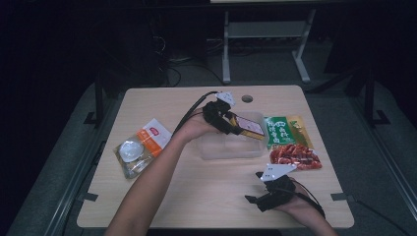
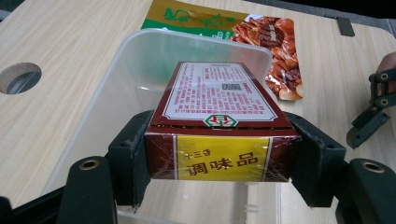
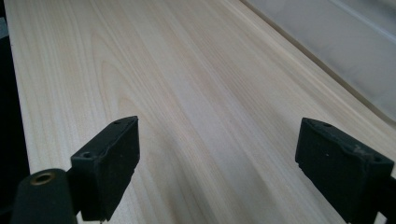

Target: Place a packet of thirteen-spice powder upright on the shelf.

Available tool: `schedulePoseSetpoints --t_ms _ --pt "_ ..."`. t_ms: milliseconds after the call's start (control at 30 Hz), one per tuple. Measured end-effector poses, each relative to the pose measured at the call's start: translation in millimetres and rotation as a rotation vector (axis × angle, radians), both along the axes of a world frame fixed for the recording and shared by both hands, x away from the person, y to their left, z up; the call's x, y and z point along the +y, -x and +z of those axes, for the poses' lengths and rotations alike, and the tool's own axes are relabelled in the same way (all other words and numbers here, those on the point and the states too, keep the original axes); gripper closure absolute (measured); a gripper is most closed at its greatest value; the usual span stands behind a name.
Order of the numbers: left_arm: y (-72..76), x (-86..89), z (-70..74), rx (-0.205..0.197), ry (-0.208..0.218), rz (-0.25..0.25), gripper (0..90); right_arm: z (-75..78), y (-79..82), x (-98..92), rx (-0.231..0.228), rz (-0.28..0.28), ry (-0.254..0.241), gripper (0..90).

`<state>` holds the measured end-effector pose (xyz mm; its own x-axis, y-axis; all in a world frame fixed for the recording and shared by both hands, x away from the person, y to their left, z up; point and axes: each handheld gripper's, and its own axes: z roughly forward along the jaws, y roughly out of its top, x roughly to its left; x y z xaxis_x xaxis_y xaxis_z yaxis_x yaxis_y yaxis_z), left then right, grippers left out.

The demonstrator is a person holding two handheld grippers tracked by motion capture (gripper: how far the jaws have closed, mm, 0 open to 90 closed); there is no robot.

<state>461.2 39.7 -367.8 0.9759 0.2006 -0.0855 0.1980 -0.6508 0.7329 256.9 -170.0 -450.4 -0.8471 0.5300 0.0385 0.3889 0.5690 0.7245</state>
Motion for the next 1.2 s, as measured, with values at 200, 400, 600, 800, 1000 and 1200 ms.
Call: schedulePoseSetpoints --t_ms 200,400,600,800,1000,1200 --pt "-2.7 -1.3 -0.1 -0.001 0.017 0.004 31.5 -0.5 -0.1 0.2 0.002 0.002 0.0 13.5" --pt "-5.7 -2.8 1.8 0.0 0.052 0.012 31.3 -0.9 -0.5 0.1 0.005 0.004 0.001 13.5" --pt "-7.7 -6.6 4.6 -0.007 0.085 0.018 31.3 -1.3 -0.6 0.3 0.008 0.006 0.001 13.5" --pt "-9.5 -10.6 7.3 -0.003 0.107 0.024 31.3 -1.4 -0.6 0.7 0.012 0.01 -0.001 13.4" --pt "-11.1 -15.3 9.3 -0.004 0.13 0.031 31.3 -2.1 -0.9 1.5 0.02 0.013 0.001 13.4" --pt "-12.7 -18.3 10.4 -0.008 0.141 0.031 31.3 -2.4 -1.2 1.3 0.025 0.013 0.001 13.5"
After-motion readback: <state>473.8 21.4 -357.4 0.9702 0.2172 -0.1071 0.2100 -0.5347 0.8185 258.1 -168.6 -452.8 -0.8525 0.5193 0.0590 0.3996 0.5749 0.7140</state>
